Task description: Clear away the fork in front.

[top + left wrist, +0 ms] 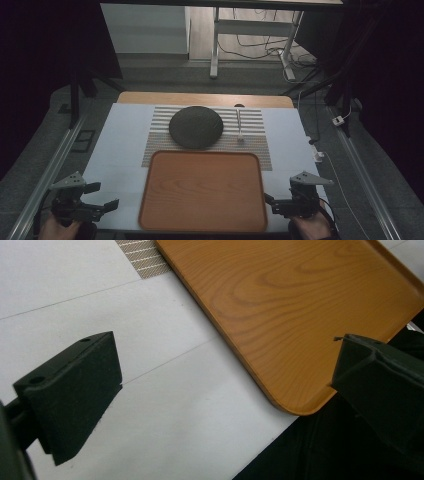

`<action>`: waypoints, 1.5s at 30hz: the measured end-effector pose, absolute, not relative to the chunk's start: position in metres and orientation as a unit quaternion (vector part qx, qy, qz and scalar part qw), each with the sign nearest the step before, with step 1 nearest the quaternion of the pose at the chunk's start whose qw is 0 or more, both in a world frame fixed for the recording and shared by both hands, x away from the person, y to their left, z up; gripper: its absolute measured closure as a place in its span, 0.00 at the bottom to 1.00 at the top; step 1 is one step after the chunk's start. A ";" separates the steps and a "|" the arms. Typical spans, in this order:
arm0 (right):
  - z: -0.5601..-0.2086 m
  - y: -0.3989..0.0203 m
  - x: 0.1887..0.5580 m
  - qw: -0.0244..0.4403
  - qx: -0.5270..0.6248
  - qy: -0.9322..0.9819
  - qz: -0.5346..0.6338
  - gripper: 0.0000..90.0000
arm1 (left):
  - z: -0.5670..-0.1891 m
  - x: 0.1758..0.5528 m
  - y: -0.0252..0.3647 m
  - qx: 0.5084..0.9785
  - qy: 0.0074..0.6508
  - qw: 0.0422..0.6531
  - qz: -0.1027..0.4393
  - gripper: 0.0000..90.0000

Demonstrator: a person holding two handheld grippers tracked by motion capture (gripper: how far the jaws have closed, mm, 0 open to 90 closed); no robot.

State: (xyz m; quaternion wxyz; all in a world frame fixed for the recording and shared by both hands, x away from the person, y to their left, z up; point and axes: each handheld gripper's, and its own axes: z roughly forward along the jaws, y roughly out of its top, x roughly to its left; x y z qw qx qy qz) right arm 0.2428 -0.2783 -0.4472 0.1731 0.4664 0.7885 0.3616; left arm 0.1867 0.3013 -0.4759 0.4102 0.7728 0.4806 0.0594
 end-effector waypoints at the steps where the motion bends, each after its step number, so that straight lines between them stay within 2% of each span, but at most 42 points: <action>1: -0.447 -0.278 0.243 0.172 0.466 0.789 0.362 0.00 | -0.476 0.187 0.301 0.773 0.480 0.411 0.058 0.00; 45: -0.444 -0.269 0.249 0.162 0.457 0.789 0.378 0.00 | -0.476 0.187 0.299 0.780 0.475 0.404 0.055 0.00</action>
